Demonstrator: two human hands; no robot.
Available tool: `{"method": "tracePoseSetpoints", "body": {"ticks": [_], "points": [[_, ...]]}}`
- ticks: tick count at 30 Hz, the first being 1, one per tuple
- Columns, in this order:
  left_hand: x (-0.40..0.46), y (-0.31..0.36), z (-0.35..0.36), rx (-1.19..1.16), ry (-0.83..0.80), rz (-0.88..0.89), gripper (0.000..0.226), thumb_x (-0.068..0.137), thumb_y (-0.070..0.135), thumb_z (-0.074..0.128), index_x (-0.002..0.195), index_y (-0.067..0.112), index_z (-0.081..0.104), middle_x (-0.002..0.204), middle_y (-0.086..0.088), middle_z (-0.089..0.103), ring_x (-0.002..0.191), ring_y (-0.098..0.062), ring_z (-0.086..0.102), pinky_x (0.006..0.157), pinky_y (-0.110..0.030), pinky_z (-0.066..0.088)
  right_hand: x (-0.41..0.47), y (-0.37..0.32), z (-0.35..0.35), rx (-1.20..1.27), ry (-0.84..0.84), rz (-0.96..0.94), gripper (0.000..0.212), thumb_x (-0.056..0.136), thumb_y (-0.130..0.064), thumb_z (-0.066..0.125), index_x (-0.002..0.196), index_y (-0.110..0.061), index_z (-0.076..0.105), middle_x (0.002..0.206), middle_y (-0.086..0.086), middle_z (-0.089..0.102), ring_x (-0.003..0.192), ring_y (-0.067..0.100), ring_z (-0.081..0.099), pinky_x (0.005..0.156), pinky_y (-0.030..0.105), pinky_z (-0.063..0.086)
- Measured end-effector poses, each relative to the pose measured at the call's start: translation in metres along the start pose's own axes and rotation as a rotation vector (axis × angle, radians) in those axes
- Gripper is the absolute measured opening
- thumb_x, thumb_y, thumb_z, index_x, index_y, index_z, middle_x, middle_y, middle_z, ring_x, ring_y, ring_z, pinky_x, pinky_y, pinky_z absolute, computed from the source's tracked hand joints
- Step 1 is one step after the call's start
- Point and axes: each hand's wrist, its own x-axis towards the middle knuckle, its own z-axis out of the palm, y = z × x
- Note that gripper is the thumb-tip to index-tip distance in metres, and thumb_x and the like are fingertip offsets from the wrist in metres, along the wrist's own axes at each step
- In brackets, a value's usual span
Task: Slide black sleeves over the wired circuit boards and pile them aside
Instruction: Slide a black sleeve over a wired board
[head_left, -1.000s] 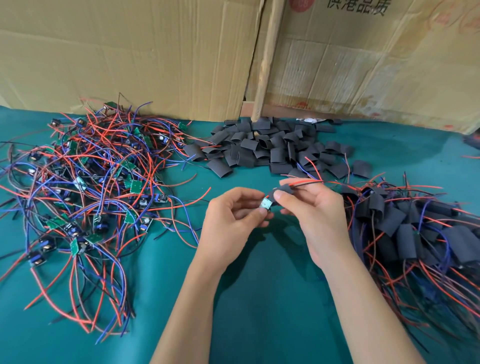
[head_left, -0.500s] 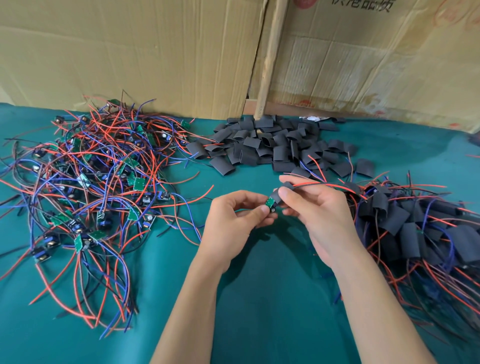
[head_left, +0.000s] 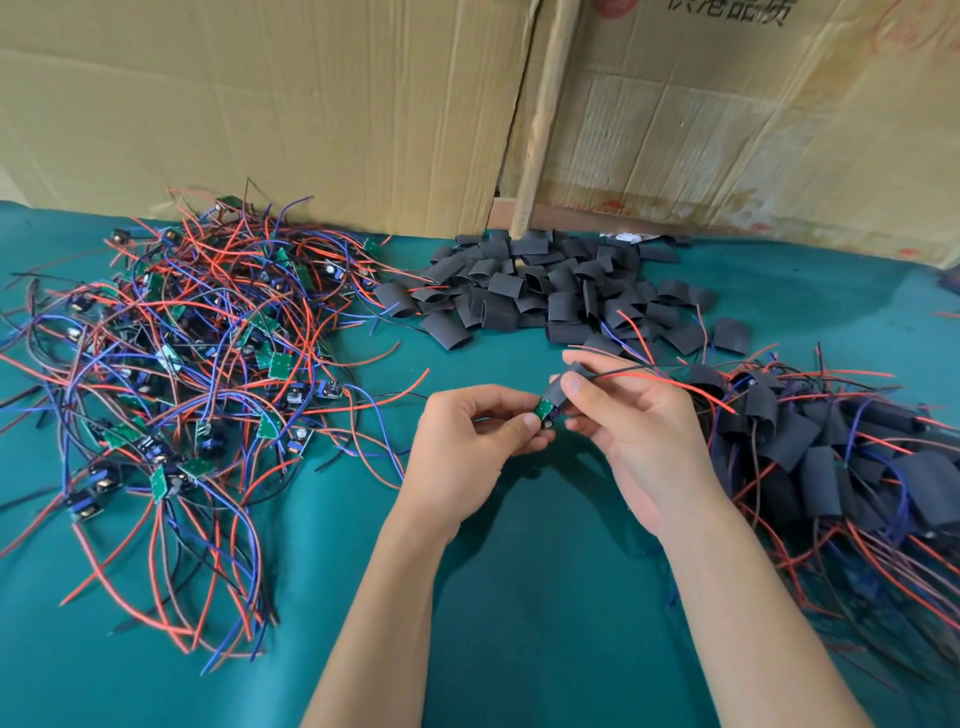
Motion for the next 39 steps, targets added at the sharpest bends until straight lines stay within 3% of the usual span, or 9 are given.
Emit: {"method": "tracePoseSetpoints", "body": {"ticks": [6, 12, 18, 22, 25, 30, 34, 37, 39], "points": [[0.000, -0.002, -0.002, 0.020, 0.005, 0.011, 0.029, 0.092, -0.007, 0.067, 0.083, 0.020, 0.076, 0.077, -0.004, 0.078, 0.078, -0.021, 0.078, 0.072, -0.019, 0.058, -0.001, 0.001, 0.001, -0.043, 0.027, -0.018, 0.019, 0.087, -0.011, 0.077, 0.104, -0.018, 0.078, 0.096, 0.009, 0.079, 0.085, 0.017, 0.071, 0.066, 0.020, 0.052], [0.001, -0.004, -0.002, -0.002, 0.036, 0.032, 0.024, 0.091, -0.009, 0.067, 0.093, 0.015, 0.074, 0.076, 0.002, 0.075, 0.074, -0.022, 0.077, 0.076, -0.025, 0.061, -0.002, -0.001, 0.001, -0.200, 0.011, -0.025, 0.024, 0.087, -0.012, 0.080, 0.100, -0.033, 0.081, 0.092, 0.000, 0.080, 0.085, 0.009, 0.070, 0.064, 0.019, 0.052], [0.001, -0.002, -0.001, -0.206, 0.009, 0.034, 0.018, 0.091, -0.012, 0.064, 0.094, 0.005, 0.072, 0.080, -0.002, 0.075, 0.074, -0.020, 0.075, 0.072, -0.022, 0.059, -0.001, -0.002, 0.001, -0.127, 0.017, 0.006, 0.019, 0.082, -0.016, 0.083, 0.100, -0.019, 0.080, 0.099, -0.004, 0.080, 0.088, 0.011, 0.072, 0.068, 0.025, 0.051], [0.000, -0.002, -0.002, -0.227, -0.008, 0.029, 0.024, 0.091, -0.016, 0.061, 0.092, 0.005, 0.073, 0.085, -0.004, 0.074, 0.079, -0.022, 0.074, 0.079, -0.026, 0.060, -0.001, -0.001, 0.002, -0.108, -0.013, 0.005, 0.024, 0.079, -0.018, 0.081, 0.103, -0.020, 0.079, 0.096, 0.001, 0.079, 0.086, 0.016, 0.071, 0.068, 0.022, 0.053], [-0.001, 0.000, -0.002, -0.159, 0.026, 0.048, 0.024, 0.088, -0.017, 0.064, 0.093, 0.005, 0.073, 0.087, -0.005, 0.066, 0.072, -0.021, 0.074, 0.077, -0.028, 0.061, -0.002, 0.000, 0.004, -0.060, -0.021, 0.024, 0.026, 0.078, -0.017, 0.082, 0.104, -0.014, 0.078, 0.094, 0.001, 0.079, 0.081, 0.017, 0.070, 0.073, 0.026, 0.054], [-0.001, 0.002, -0.004, 0.044, 0.056, 0.111, 0.014, 0.090, -0.004, 0.071, 0.096, 0.009, 0.073, 0.076, 0.002, 0.068, 0.066, -0.015, 0.071, 0.061, -0.024, 0.057, -0.004, 0.001, 0.011, -0.033, -0.059, 0.085, 0.039, 0.071, -0.025, 0.080, 0.107, -0.012, 0.078, 0.095, 0.004, 0.077, 0.078, 0.017, 0.069, 0.072, 0.026, 0.055], [-0.002, 0.003, 0.000, 0.260, 0.070, 0.196, 0.007, 0.084, 0.026, 0.075, 0.091, 0.025, 0.074, 0.069, 0.002, 0.067, 0.058, -0.016, 0.062, 0.062, -0.031, 0.053, -0.009, -0.005, 0.019, 0.005, -0.043, 0.104, 0.023, 0.086, -0.012, 0.074, 0.109, -0.008, 0.075, 0.089, 0.005, 0.075, 0.075, 0.018, 0.071, 0.066, 0.027, 0.057], [-0.002, 0.007, 0.003, 0.234, 0.022, 0.172, 0.015, 0.084, 0.028, 0.070, 0.098, 0.025, 0.074, 0.073, -0.007, 0.069, 0.069, -0.032, 0.067, 0.067, -0.040, 0.055, -0.012, -0.017, 0.019, -0.007, -0.010, 0.067, 0.014, 0.092, -0.005, 0.067, 0.105, -0.003, 0.073, 0.092, 0.012, 0.076, 0.081, 0.020, 0.073, 0.065, 0.029, 0.058], [-0.002, 0.008, 0.003, 0.137, -0.009, 0.125, 0.017, 0.087, 0.027, 0.067, 0.100, 0.016, 0.073, 0.075, -0.004, 0.068, 0.069, -0.023, 0.069, 0.062, -0.032, 0.055, -0.012, -0.035, 0.008, -0.078, 0.037, 0.014, 0.009, 0.088, -0.011, 0.073, 0.095, -0.008, 0.077, 0.085, 0.012, 0.077, 0.071, 0.018, 0.070, 0.059, 0.024, 0.055]]}}
